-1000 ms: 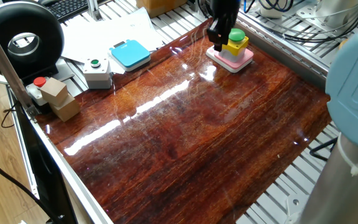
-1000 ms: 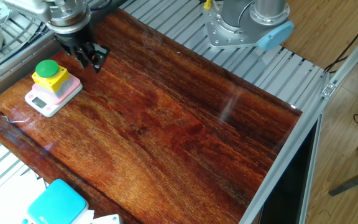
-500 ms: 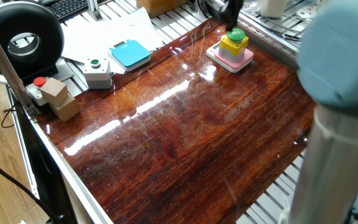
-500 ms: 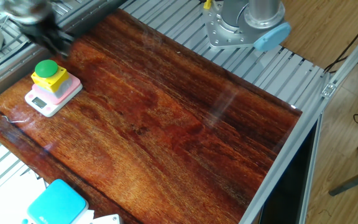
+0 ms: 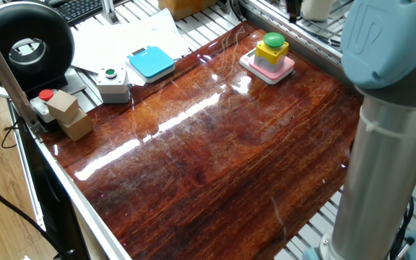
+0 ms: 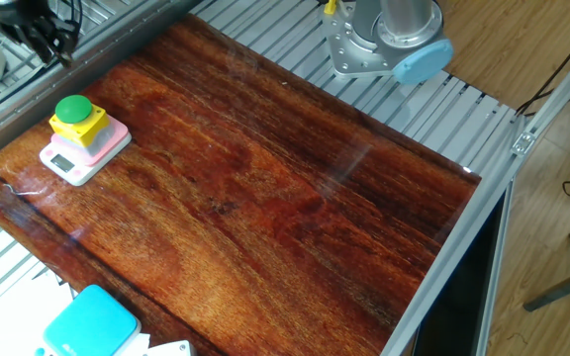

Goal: Remove the object from the scale

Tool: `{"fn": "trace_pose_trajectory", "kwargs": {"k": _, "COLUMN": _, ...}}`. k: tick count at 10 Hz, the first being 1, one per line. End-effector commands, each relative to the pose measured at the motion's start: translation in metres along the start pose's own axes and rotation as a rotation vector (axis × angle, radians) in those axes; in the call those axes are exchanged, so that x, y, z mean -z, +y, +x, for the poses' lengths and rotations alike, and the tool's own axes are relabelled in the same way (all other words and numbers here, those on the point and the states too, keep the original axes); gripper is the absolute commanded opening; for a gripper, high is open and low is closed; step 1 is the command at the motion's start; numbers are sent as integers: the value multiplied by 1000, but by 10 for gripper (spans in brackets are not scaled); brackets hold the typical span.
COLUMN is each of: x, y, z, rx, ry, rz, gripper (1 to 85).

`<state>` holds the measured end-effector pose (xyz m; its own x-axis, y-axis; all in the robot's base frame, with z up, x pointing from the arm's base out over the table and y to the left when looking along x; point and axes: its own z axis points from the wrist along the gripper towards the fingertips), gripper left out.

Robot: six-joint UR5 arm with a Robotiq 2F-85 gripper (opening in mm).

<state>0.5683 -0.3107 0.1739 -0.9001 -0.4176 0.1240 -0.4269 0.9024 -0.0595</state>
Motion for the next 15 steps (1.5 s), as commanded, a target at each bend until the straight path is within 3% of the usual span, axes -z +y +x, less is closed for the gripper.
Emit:
{"fn": "trace_pose_trajectory", "kwargs": {"k": 1, "x": -6, "y": -14, "z": 5, "rx": -3, "ry": -21, "rz": 3, "gripper": 387}}
{"fn": "trace_pose_trajectory", "kwargs": {"k": 3, "x": -5, "y": 2, "z": 6, "rx": -80, "ry": -13, "rz": -56, "gripper": 410}}
{"fn": "trace_pose_trajectory", "kwargs": {"k": 5, "x": -5, "y": -1, "z": 11, "rx": -157, "ry": 9, "rz": -46, "gripper": 403}}
{"fn": "trace_pose_trajectory", "kwargs": {"k": 7, "x": -5, "y": 2, "z": 8, "rx": -217, "ry": -4, "rz": -56, "gripper": 360}}
{"fn": "trace_pose_trajectory", "kwargs": {"k": 9, "x": -5, "y": 4, "z": 6, "rx": -191, "ry": -9, "rz": -65, "gripper": 353}}
{"fn": "trace_pose_trajectory", "kwargs": {"k": 12, "x": -5, "y": -4, "z": 3, "rx": -106, "ry": -27, "rz": -34, "gripper": 370}}
{"fn": "trace_pose_trajectory", "kwargs": {"k": 15, "x": -5, "y": 1, "z": -6, "rx": -71, "ry": -61, "rz": -55, "gripper": 420}}
